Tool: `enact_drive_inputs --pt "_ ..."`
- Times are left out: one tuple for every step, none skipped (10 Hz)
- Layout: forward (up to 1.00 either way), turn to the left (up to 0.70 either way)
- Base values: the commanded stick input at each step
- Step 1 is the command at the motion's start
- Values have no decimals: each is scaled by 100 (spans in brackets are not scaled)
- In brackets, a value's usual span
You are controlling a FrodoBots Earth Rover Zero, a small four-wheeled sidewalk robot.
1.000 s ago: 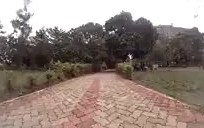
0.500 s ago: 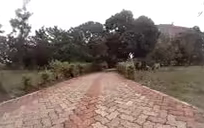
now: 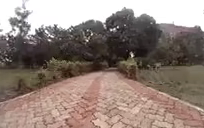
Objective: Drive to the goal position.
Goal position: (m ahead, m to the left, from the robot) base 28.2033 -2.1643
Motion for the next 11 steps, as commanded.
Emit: enact_drive_inputs --pt "70 0" --pt "70 0" --pt "70 -35" --pt "70 -35" --pt "70 -35" --pt "70 -35" --pt "70 0" --pt "70 0" --pt "70 -18" --pt "70 -32" --pt "70 -35"
